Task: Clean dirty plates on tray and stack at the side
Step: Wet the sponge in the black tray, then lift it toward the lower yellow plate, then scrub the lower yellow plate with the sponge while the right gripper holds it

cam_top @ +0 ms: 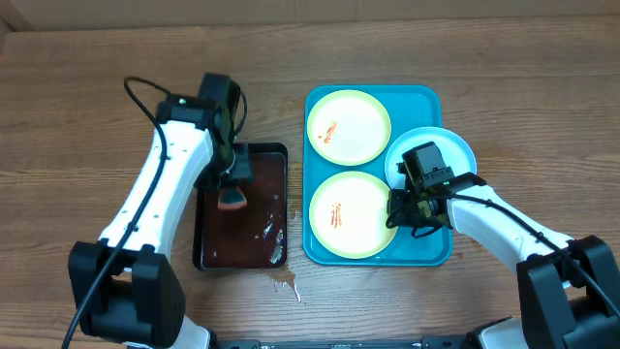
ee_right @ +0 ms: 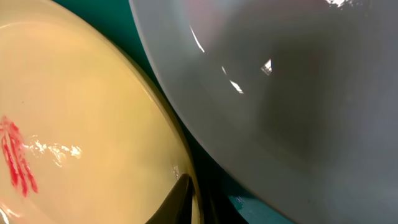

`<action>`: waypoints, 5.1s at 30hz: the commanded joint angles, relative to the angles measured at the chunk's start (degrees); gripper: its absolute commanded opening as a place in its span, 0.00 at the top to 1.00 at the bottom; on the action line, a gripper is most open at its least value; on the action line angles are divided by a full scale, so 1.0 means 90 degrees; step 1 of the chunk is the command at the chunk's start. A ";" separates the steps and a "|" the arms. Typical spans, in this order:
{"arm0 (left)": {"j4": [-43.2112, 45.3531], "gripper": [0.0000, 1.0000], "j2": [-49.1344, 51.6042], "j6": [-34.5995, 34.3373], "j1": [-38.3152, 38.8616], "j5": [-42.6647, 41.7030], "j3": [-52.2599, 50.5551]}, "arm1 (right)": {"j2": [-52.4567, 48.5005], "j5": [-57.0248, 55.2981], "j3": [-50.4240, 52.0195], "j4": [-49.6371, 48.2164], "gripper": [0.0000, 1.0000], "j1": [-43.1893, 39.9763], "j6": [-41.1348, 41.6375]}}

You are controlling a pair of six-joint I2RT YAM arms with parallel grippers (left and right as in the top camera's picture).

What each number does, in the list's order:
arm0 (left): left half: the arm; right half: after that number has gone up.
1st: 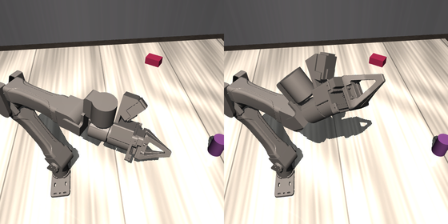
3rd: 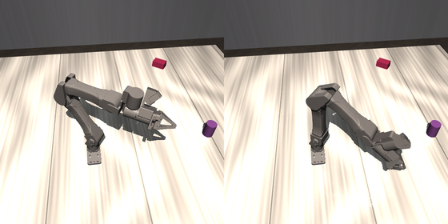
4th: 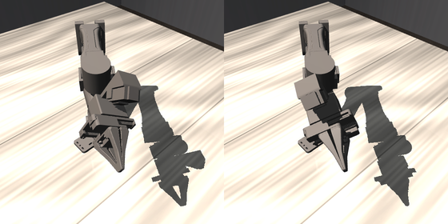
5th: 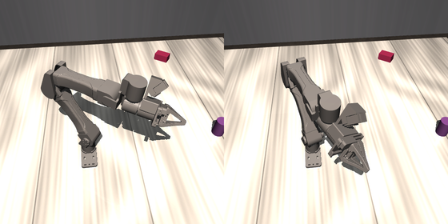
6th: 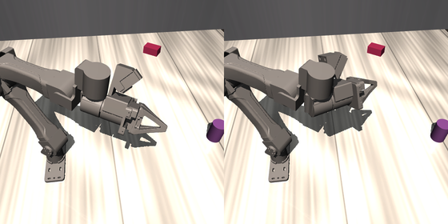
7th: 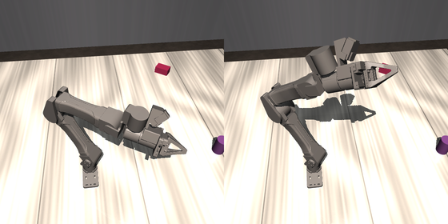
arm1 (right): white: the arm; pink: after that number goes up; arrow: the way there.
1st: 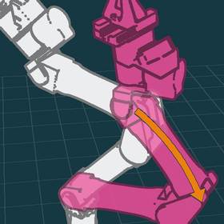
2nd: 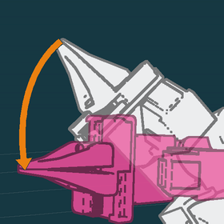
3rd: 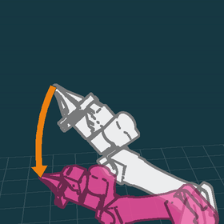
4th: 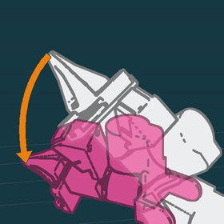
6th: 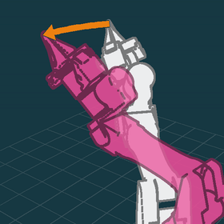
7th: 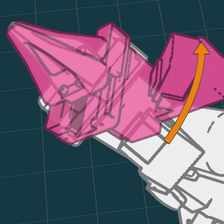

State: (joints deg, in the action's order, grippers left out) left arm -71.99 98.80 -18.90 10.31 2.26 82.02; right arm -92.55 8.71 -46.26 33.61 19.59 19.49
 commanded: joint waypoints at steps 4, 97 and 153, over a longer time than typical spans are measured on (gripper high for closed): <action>0.0126 0.96 -0.0073 0.0053 0.0321 0.0073 0.0274 | -0.0117 -0.0182 -0.0083 0.0007 0.89 0.0007 -0.0022; 0.2246 0.96 0.2594 0.0879 0.2810 -0.3393 0.0537 | -0.0117 -0.0180 -0.0083 0.0083 0.88 0.0007 -0.0017; 0.1319 0.96 0.2407 -0.1418 0.2186 -0.0959 0.0493 | -0.0117 -0.0177 -0.0083 0.0134 0.89 0.0007 -0.0019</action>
State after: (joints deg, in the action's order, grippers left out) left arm -60.01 122.30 -30.04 31.90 -19.49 87.13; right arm -92.77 8.86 -46.61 34.48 19.94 19.46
